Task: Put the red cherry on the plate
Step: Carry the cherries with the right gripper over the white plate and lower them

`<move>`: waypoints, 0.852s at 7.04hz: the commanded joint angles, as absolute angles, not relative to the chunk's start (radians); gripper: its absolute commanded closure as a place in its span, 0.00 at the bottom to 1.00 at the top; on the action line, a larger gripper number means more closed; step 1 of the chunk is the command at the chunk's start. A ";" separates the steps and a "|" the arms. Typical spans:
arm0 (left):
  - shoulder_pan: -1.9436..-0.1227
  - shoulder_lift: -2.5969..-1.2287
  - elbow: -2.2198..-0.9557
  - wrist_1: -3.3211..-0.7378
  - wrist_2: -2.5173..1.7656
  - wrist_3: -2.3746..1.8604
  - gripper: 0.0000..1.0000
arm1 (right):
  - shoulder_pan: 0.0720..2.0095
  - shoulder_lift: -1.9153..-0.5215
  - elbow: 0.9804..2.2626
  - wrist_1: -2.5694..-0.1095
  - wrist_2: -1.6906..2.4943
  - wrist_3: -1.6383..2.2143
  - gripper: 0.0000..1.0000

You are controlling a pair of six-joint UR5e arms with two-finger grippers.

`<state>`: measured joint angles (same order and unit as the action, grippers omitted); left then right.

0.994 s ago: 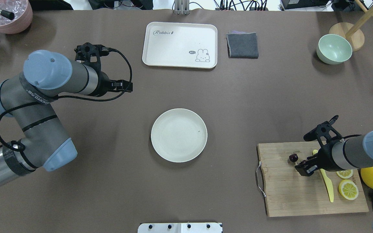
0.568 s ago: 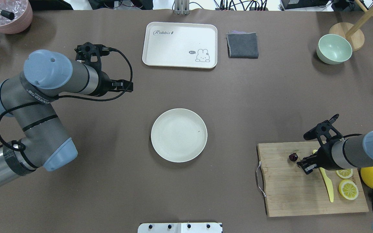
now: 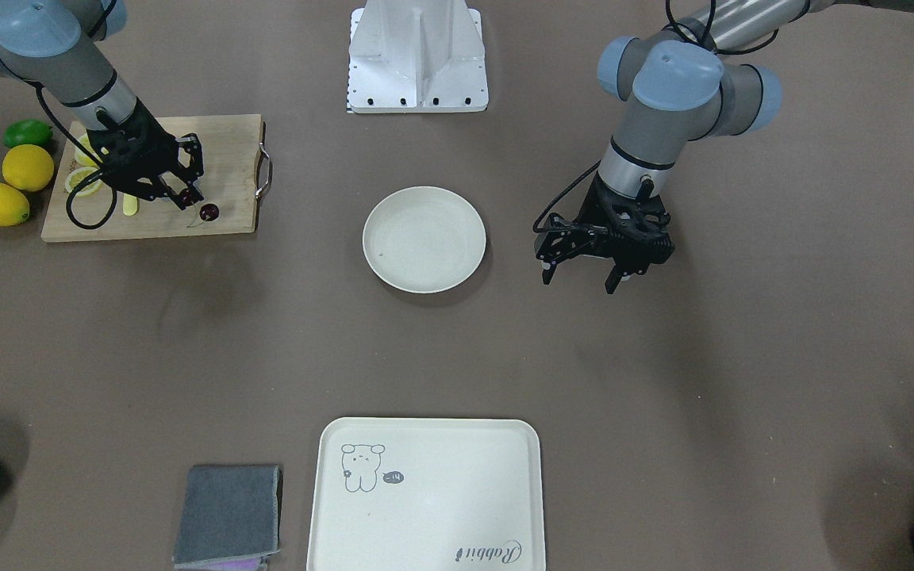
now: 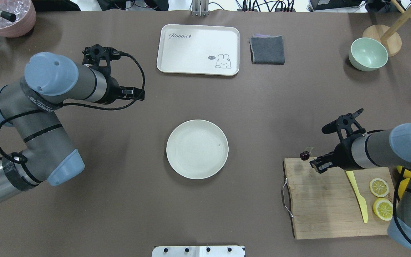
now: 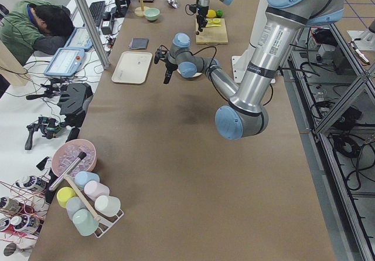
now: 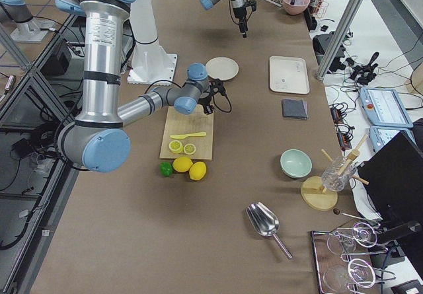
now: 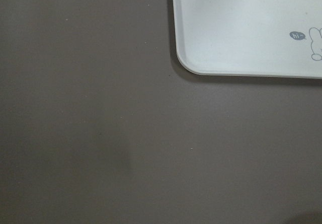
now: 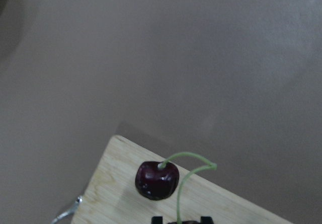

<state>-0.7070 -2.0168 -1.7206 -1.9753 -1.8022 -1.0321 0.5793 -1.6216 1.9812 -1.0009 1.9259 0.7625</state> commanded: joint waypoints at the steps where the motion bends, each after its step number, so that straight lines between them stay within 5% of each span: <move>1: -0.744 -2.014 -1.675 -1.982 -1.805 -0.965 0.02 | 0.592 -1.438 1.974 -1.157 1.922 0.816 1.00; 6: -0.822 -1.941 -1.634 -1.986 -1.812 -0.874 0.02 | 0.424 -0.996 1.725 -1.324 1.714 1.034 1.00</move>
